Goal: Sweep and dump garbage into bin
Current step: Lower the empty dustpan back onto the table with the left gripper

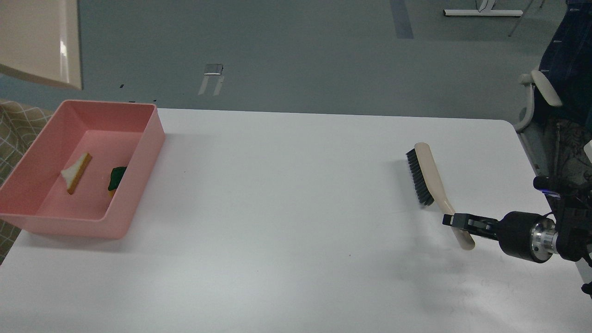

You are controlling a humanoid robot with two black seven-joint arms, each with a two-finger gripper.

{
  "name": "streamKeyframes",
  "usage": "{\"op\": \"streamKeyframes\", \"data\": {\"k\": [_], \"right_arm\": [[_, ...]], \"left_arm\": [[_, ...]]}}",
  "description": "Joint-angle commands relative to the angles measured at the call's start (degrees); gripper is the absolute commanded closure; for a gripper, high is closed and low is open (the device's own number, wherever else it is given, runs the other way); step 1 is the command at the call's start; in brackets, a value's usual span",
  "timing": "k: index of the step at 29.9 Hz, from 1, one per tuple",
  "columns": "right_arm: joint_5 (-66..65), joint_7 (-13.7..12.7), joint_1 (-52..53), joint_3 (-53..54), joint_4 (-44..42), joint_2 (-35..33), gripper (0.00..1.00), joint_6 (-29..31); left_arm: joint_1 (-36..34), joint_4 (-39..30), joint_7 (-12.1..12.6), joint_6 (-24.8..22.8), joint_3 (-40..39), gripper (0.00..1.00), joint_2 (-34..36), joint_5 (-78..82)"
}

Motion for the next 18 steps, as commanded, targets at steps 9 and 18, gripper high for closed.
{"op": "streamKeyframes", "data": {"k": [9, 18], "right_arm": [[0.0, 0.0, 0.0, 0.0, 0.1, -0.2, 1.0, 0.0], [0.0, 0.0, -0.3, -0.2, 0.1, -0.2, 1.0, 0.0]], "left_arm": [[-11.3, -4.5, 7.1, 6.8, 17.8, 1.0, -19.3, 0.6], [-13.7, -4.5, 7.5, 13.3, 31.3, 1.0, -30.4, 0.7]]}}
